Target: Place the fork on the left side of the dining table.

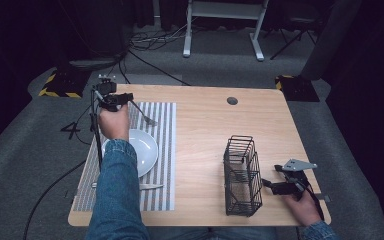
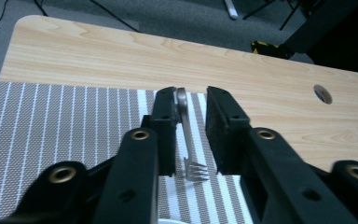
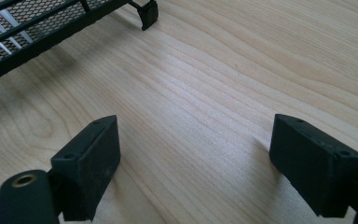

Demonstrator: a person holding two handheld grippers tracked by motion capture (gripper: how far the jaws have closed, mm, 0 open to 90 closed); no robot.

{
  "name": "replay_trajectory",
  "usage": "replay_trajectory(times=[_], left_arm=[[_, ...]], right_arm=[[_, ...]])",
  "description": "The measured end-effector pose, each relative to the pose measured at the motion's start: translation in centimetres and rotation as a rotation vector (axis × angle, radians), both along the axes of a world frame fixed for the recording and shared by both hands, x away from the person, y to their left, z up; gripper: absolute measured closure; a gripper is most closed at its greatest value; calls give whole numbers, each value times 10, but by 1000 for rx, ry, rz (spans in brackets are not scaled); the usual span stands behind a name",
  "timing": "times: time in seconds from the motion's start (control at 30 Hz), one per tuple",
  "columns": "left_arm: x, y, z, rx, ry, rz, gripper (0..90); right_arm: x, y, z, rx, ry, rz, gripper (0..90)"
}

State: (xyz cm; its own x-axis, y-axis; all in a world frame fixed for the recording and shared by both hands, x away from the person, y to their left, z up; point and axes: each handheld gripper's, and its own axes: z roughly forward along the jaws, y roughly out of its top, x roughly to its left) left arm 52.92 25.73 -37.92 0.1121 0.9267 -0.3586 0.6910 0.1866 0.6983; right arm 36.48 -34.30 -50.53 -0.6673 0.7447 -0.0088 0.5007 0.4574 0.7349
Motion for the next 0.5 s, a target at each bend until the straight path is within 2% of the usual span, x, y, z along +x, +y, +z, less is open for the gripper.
replay_trajectory(times=[0.2, 0.3, 0.37, 0.5], left_arm=[[1, 6, -3, 13, -1, 16, 578], [2, 8, -4, 28, 3, 16, 544], [2, 11, -7, 53, 12, 25, 533], [3, 16, -12, 60, 28, 34, 524]], right_arm=[[0, 0, 0, 0, -1, 0, 164], [0, 0, 0, 0, -1, 0, 164], [0, 0, 0, 0, -1, 0, 164], [0, 0, 0, -1, -1, 0, 164]])
